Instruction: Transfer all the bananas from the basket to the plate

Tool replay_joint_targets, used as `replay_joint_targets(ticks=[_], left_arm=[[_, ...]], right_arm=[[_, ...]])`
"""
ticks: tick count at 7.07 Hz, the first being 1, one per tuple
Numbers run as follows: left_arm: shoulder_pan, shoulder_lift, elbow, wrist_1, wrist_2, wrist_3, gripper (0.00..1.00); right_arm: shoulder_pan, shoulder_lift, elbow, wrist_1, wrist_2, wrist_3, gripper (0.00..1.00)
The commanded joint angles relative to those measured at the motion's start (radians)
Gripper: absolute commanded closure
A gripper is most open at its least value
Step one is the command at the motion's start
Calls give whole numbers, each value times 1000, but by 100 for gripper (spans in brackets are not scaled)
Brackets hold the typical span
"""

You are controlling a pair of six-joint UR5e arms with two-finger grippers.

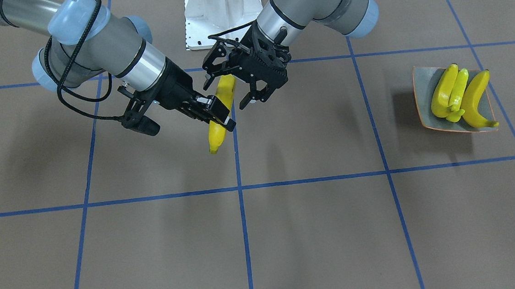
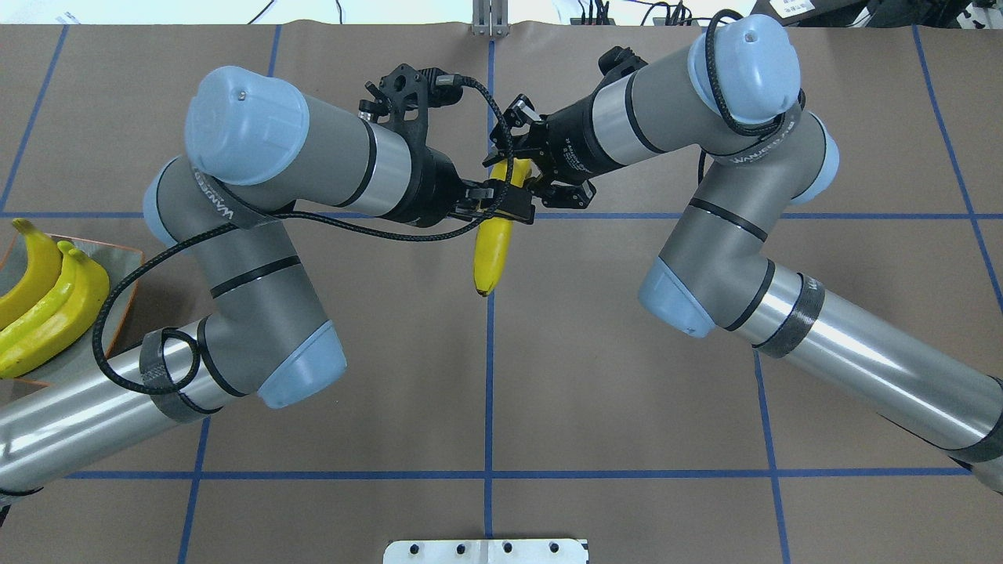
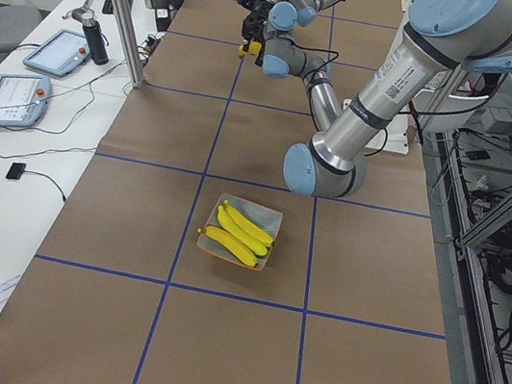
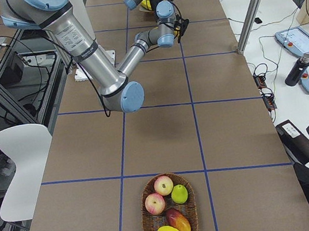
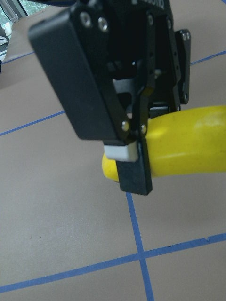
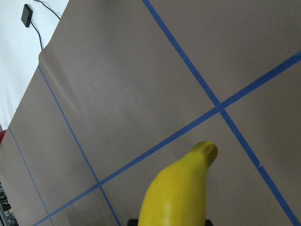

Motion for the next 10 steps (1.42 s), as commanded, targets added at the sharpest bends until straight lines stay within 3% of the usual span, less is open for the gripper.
replay_joint_targets(ticks=[1,2,3,5,7,9,10], left_arm=[[2,2,5,0,16,-2,48],[2,2,6,2,16,-3,99],[2,2,5,2,16,-2,100],[1,3,2,10,18,-6,100],[-30,69,-27,23,-2,12,100],[-212,210,-43,30,-259,276,100],[-284,306,-63,27,-340,417,100]], right_arm=[[0,0,11,1,4,1,100],[0,2,15,1,5,3,100],[0,-4,15,27,5,-14,4],[11,-44,18,149,7,-3,0],[64,-140,106,173,7,-5,0],[96,-212,114,174,5,-66,0],[107,-242,114,174,4,-119,0]])
